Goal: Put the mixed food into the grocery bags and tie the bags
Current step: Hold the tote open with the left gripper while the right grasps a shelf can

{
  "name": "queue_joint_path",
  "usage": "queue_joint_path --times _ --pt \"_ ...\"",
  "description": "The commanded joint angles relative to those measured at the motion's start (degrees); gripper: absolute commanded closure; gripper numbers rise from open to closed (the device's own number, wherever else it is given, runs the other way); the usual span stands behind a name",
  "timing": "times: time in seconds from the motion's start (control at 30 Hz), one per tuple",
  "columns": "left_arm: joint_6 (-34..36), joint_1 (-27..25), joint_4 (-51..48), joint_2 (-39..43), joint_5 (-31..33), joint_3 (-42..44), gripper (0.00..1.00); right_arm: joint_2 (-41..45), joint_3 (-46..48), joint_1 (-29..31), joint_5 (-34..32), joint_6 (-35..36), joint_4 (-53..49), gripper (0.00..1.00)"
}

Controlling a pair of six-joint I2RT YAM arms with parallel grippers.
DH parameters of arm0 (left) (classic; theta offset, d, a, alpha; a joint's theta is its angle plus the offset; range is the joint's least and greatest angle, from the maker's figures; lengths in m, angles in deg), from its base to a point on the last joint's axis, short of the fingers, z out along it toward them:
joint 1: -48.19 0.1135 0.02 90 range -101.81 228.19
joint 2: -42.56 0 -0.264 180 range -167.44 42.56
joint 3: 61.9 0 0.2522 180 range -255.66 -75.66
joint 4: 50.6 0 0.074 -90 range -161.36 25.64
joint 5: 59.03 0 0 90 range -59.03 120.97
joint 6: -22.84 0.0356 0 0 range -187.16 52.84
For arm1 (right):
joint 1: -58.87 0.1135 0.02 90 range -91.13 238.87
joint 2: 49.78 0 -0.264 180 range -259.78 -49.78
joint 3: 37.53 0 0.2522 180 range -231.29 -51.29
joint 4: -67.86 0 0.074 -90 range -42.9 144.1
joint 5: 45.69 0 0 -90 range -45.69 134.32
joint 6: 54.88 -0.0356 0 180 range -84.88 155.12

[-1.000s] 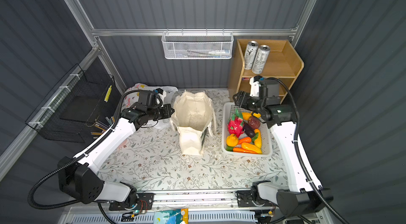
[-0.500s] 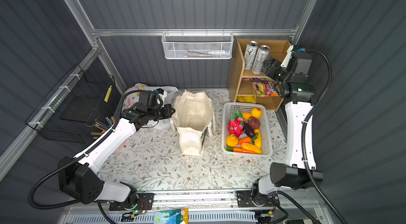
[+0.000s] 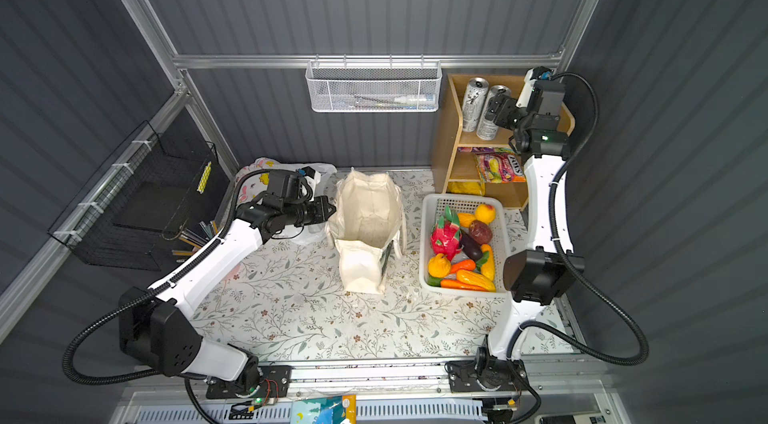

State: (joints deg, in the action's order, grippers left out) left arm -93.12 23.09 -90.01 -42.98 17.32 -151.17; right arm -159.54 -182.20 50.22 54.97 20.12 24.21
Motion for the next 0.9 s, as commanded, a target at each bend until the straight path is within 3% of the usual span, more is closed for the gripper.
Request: queue_joint_path --times 0.0,0.4,0.6,0.87 --pt "0.51 -0.30 -1.91 -1.90 -1.54 -1.58 1.00 -2.12 -3.05 -0.14 1.95 -0.26 2.20 0.09" --pt "-0.44 -0.30 -1.29 -3.94 -2.52 -2.36 1.00 -5.82 -4.71 -0.01 4.30 -1.90 6.01 0.19" --pt "-0.50 -0.34 -1.35 -3.04 -2.00 -1.77 1.00 -7.38 -6.03 0.08 6.65 -3.26 7.27 0.30" --pt "-0.97 -0.37 -1.52 -1.71 -1.50 -0.83 1.00 -6.07 -4.55 0.17 7.39 -3.62 7.34 0.53"
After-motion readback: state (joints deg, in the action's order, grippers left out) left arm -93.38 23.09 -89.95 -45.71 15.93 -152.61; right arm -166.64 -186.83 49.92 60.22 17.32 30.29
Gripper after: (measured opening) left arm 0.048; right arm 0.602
